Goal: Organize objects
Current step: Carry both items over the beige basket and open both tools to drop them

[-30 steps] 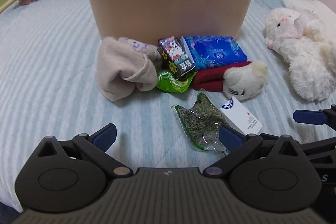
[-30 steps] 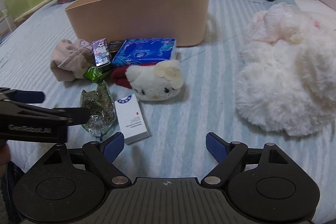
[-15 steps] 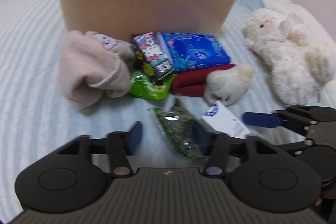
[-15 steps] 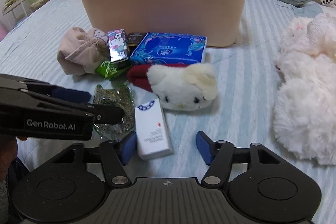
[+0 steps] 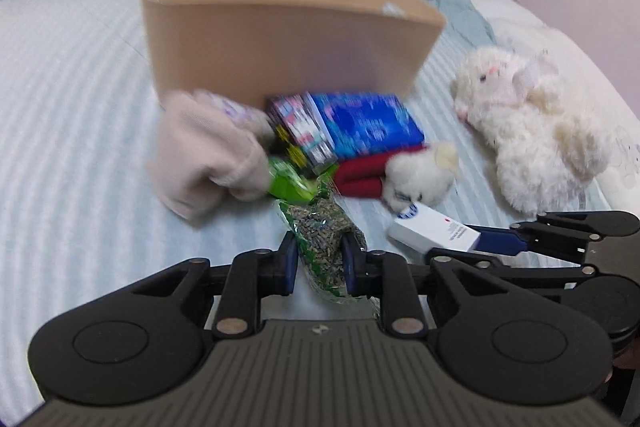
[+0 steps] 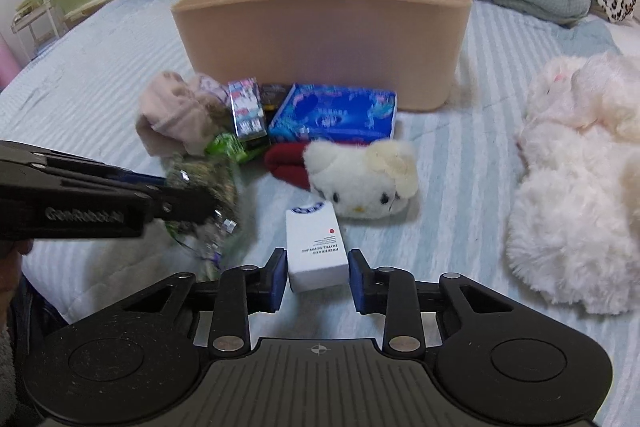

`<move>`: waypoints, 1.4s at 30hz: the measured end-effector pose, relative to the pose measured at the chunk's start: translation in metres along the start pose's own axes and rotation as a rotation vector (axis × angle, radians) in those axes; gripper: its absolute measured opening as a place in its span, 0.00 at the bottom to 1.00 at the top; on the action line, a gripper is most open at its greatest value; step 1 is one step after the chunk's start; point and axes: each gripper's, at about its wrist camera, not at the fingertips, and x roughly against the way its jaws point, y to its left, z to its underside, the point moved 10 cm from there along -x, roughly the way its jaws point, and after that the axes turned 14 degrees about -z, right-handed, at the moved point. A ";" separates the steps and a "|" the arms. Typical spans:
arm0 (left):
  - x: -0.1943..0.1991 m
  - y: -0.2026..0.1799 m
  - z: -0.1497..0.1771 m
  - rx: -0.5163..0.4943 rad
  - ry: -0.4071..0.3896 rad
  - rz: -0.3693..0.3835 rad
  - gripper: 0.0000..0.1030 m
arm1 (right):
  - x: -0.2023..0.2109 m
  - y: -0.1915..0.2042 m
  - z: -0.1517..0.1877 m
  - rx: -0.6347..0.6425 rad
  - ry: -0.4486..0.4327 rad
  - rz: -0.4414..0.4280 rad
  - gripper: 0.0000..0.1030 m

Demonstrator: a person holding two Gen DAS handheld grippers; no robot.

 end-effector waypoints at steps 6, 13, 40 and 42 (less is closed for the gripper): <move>0.039 0.031 -0.030 0.037 -0.112 -0.050 0.24 | 0.023 0.006 -0.032 0.038 -0.065 0.023 0.28; 0.071 0.052 -0.078 0.030 -0.239 -0.095 0.24 | 0.042 0.007 -0.084 0.062 -0.184 0.051 0.28; -0.110 0.026 -0.189 -0.101 -0.079 -0.259 0.26 | -0.059 -0.073 -0.198 0.036 -0.167 0.179 0.28; -0.105 0.030 -0.188 -0.105 -0.084 -0.269 0.30 | -0.060 -0.073 -0.197 0.039 -0.161 0.183 0.39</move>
